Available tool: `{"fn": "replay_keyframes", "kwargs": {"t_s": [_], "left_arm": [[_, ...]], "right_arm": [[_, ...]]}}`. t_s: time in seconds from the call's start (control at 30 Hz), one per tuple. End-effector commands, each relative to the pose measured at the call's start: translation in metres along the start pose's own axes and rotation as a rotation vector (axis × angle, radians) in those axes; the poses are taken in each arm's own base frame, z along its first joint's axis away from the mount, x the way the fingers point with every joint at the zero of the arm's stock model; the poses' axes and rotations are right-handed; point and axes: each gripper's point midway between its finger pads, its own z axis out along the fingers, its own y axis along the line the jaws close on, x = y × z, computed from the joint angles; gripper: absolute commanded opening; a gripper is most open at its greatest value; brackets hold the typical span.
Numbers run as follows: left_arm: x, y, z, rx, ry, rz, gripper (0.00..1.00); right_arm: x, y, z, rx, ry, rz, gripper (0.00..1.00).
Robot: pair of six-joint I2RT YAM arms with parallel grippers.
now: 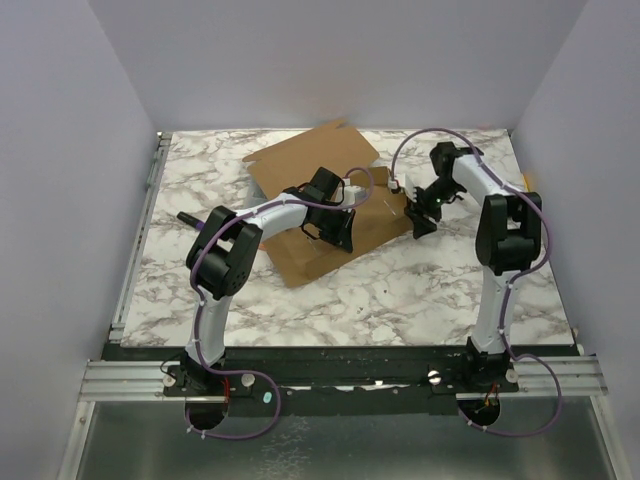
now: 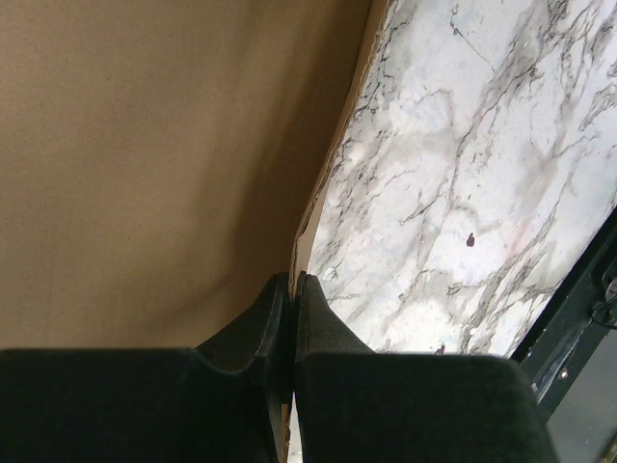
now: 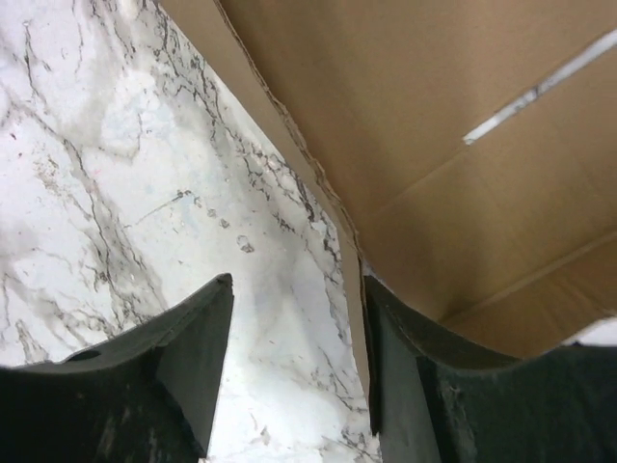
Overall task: Fold the paper box
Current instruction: Fold the paper box at the center of the board.
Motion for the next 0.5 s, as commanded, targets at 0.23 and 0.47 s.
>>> {"fn": "replay_keyframes", "kwargs": {"t_s": [0.23, 0.47], "left_arm": [[0.019, 0.032, -0.002, -0.141, 0.072, -0.023, 0.02], [0.019, 0.032, -0.001, -0.139, 0.074, -0.025, 0.02]], "right_arm": [[-0.101, -0.009, -0.069, 0.201, -0.279, -0.088, 0.62], [-0.094, 0.017, -0.002, 0.041, -0.280, 0.017, 0.23]]}}
